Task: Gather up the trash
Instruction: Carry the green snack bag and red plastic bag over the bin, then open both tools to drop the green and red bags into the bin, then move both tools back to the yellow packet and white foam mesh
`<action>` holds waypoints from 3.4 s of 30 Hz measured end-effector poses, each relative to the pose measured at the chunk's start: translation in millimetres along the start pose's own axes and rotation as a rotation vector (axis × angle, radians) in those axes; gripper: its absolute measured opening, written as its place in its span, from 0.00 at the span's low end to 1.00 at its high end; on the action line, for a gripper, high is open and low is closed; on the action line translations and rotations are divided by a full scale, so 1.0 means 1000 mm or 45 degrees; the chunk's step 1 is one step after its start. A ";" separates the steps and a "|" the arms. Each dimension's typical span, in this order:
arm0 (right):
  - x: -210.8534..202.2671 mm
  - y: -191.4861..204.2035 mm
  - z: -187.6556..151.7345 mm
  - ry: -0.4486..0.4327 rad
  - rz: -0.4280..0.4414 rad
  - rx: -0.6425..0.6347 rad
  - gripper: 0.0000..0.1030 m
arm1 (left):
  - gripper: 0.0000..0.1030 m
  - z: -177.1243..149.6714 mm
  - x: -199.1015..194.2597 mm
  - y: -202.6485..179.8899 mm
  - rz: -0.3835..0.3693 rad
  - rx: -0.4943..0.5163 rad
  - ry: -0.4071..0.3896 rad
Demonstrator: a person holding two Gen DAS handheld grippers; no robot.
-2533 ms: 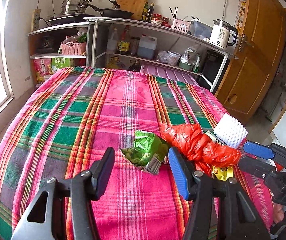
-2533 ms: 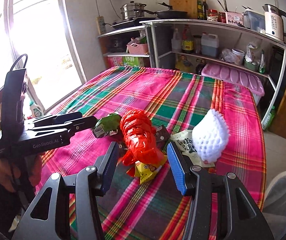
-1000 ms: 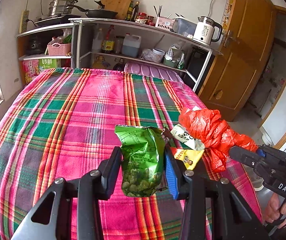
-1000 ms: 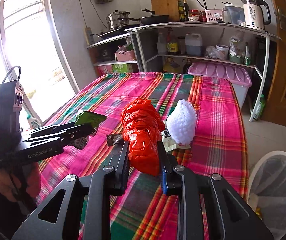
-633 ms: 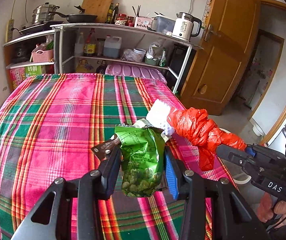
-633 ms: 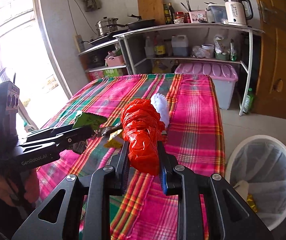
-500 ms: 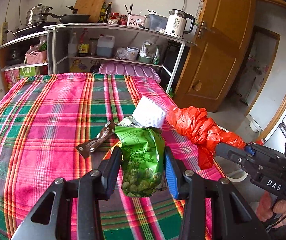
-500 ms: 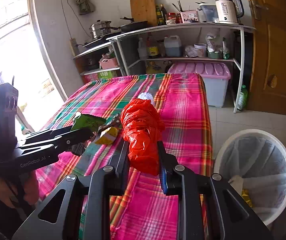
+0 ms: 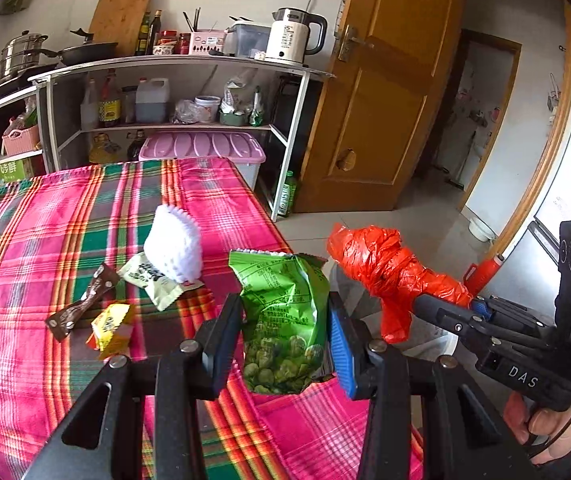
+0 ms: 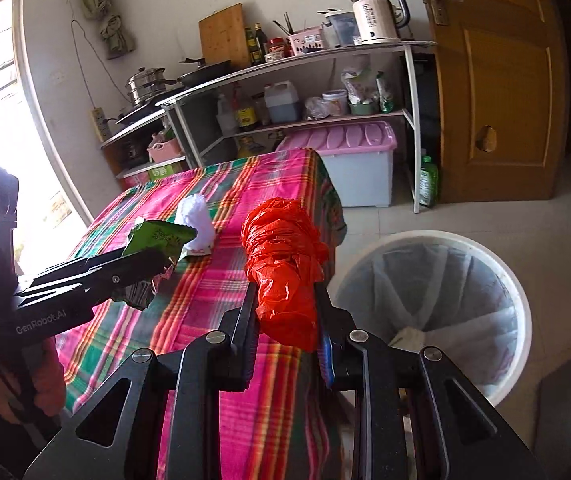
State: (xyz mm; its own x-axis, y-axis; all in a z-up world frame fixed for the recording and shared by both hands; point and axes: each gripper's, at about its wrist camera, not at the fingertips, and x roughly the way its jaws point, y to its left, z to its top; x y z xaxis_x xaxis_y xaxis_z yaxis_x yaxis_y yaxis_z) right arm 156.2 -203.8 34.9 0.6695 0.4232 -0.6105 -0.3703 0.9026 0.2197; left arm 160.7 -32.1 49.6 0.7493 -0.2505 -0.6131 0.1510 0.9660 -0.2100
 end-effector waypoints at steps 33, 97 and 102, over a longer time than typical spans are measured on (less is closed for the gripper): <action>-0.007 -0.108 -0.027 0.055 -0.220 0.248 0.33 | 0.48 0.001 0.106 -0.095 -0.177 0.111 0.217; 0.081 0.081 0.031 0.127 0.136 -0.158 0.47 | 0.56 -0.020 0.007 0.121 0.238 -0.173 0.042; 0.092 0.086 0.036 0.139 0.150 -0.168 0.47 | 0.56 -0.019 0.018 0.120 0.252 -0.146 0.070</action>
State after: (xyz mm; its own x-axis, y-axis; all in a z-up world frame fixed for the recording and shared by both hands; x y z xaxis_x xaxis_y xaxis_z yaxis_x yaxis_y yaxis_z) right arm 209.4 -84.2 25.3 0.5457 0.5074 -0.6669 -0.5276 0.8263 0.1971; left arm 179.7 78.4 -0.9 0.7202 -0.0632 -0.6909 -0.0719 0.9837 -0.1649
